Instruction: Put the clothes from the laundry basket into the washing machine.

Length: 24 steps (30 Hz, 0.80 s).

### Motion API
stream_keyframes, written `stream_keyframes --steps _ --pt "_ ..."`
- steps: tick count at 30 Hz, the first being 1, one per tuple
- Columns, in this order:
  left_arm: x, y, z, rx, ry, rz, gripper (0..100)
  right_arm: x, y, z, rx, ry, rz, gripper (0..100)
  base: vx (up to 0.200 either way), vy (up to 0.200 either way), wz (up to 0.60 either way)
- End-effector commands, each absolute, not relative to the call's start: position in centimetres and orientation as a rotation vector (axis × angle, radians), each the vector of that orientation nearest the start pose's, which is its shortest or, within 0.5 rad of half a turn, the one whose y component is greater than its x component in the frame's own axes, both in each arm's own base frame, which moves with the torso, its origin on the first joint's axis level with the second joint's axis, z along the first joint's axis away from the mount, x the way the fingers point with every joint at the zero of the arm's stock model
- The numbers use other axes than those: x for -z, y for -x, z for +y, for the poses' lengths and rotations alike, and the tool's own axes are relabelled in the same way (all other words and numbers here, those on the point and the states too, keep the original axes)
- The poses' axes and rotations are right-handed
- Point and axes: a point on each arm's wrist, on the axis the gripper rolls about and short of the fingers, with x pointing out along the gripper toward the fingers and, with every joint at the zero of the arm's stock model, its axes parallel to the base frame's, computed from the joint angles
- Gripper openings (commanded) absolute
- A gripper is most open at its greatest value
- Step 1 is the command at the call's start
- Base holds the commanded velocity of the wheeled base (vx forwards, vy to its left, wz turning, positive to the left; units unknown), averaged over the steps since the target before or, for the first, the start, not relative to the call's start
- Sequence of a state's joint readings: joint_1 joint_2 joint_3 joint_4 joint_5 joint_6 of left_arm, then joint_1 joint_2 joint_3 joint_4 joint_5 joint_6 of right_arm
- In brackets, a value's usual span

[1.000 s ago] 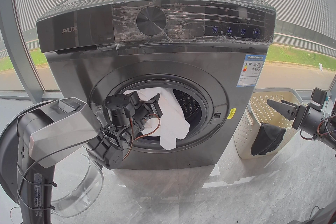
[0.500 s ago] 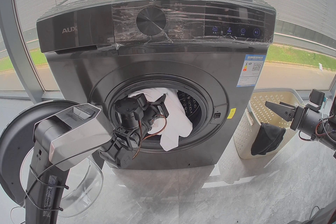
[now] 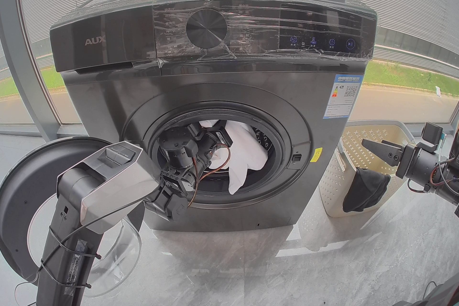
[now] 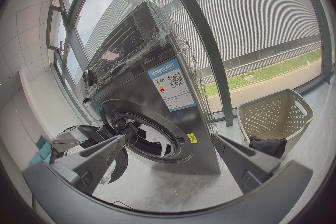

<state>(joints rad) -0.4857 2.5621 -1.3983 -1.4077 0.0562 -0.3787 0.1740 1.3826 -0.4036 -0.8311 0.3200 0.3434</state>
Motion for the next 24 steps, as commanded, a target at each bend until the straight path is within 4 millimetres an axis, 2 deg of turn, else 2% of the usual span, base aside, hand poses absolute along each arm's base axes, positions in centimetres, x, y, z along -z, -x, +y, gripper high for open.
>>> stream_keyframes --steps 1,9,16,20,22,24 --pt "-5.4 -44.1 -22.4 0.454 0.448 -0.172 0 -17.6 -20.0 4.2 -0.462 -0.347 0.235 100 0.000 0.000 0.00" --pt "-6.3 -45.9 -19.9 0.390 0.450 -0.227 0 -17.5 -20.1 4.2 -0.461 -0.346 0.242 100 0.000 0.000 0.00" --pt "-4.6 -46.3 -20.3 0.390 0.441 -0.206 0 -17.3 -20.3 4.3 -0.460 -0.344 0.250 100 0.000 0.000 0.00" --pt "-5.1 -47.2 -19.6 0.379 0.446 -0.244 0 -17.2 -20.3 4.3 -0.459 -0.344 0.252 100 0.000 0.000 0.00" --pt "-6.0 -47.7 -19.4 0.381 0.454 -0.289 0 -17.2 -20.3 4.2 -0.458 -0.344 0.253 100 0.000 0.000 0.00" --pt "-5.8 -47.7 -19.7 0.387 0.455 -0.289 0 -17.1 -20.4 4.3 -0.458 -0.344 0.260 100 0.000 0.000 0.00"
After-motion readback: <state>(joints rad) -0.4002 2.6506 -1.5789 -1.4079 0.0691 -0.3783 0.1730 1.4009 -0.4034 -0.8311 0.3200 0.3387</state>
